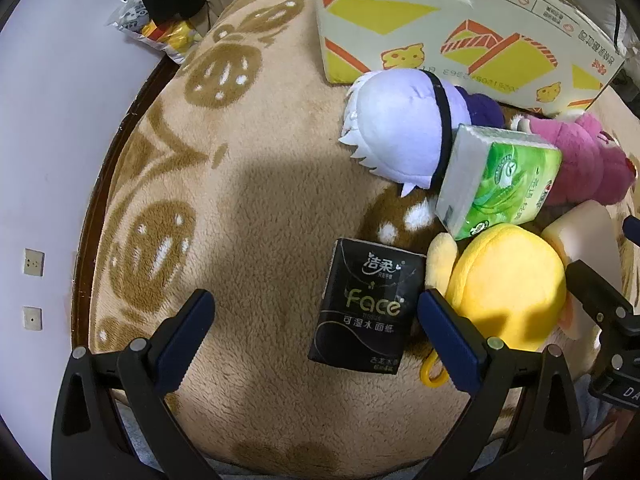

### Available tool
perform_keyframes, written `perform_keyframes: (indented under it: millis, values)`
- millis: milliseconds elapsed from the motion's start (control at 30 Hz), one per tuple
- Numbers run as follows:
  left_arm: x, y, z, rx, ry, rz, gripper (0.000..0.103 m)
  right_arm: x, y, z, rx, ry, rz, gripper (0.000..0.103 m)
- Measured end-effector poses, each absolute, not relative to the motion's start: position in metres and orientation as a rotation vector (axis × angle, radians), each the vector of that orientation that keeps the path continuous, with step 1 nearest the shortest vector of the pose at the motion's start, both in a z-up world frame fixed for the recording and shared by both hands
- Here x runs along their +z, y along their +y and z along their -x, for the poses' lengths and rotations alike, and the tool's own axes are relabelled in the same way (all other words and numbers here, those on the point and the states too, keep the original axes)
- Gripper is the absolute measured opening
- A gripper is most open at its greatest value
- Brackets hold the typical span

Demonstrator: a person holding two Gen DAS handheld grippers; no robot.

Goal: Organize soft objects
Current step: 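Grasp the black Face tissue pack with the left tool while the right tool grasps the pink-swirl cushion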

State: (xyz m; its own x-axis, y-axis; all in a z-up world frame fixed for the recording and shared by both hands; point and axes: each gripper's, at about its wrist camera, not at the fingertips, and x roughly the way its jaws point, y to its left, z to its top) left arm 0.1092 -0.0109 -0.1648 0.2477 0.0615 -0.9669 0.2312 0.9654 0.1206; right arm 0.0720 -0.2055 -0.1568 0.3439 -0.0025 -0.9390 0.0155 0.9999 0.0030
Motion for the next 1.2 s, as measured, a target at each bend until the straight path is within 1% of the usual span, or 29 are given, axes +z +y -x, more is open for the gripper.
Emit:
perform_keyframes:
  millis: [467, 533, 600, 633, 667, 700, 867, 933, 1000, 1067, 1133, 1167, 1200]
  values:
    - [-0.172, -0.011, -0.112, -0.108, 1.334, -0.261, 0.1, -0.16, -0.202, -0.07, -0.01, 1.231, -0.015, 0.103]
    - [-0.172, -0.011, -0.112, -0.116, 1.335, -0.256, 0.095, -0.161, -0.202, -0.07, -0.013, 1.236, -0.008, 0.103]
    - [-0.174, -0.01, -0.112, -0.117, 1.343, -0.251, 0.085, -0.162, -0.201, -0.069, -0.019, 1.242, 0.008, 0.103]
    - [-0.176, -0.01, -0.112, -0.114, 1.349, -0.254, 0.085, -0.163, -0.2, -0.069, -0.022, 1.245, 0.023, 0.103]
    - [-0.178, -0.009, -0.113, -0.11, 1.356, -0.255, 0.081, -0.163, -0.199, -0.069, -0.023, 1.244, 0.033, 0.103]
    - [-0.179, -0.009, -0.113, -0.112, 1.361, -0.252, 0.076, -0.162, -0.198, -0.069, -0.023, 1.243, 0.042, 0.103]
    - [-0.18, -0.005, -0.112, -0.138, 1.371, -0.208, 0.061, -0.164, -0.195, -0.069, -0.012, 1.248, 0.04, 0.096]
    - [-0.181, -0.004, -0.112, -0.147, 1.372, -0.196, 0.056, -0.165, -0.194, -0.068, 0.003, 1.257, 0.029, 0.087]
    - [-0.182, -0.002, -0.112, -0.142, 1.374, -0.192, 0.048, -0.166, -0.194, -0.069, 0.009, 1.265, 0.022, 0.084]
    - [-0.181, 0.001, -0.112, -0.145, 1.371, -0.181, 0.046, -0.166, -0.194, -0.067, 0.019, 1.264, 0.012, 0.078]
    - [-0.179, 0.002, -0.112, -0.149, 1.362, -0.175, 0.046, -0.166, -0.196, -0.065, 0.039, 1.272, -0.014, 0.066]
    - [-0.179, 0.002, -0.113, -0.149, 1.357, -0.177, 0.046, -0.166, -0.196, -0.064, 0.048, 1.277, -0.03, 0.063]
    - [-0.177, 0.003, -0.112, -0.149, 1.351, -0.182, 0.046, -0.165, -0.197, -0.064, 0.059, 1.279, -0.049, 0.058]
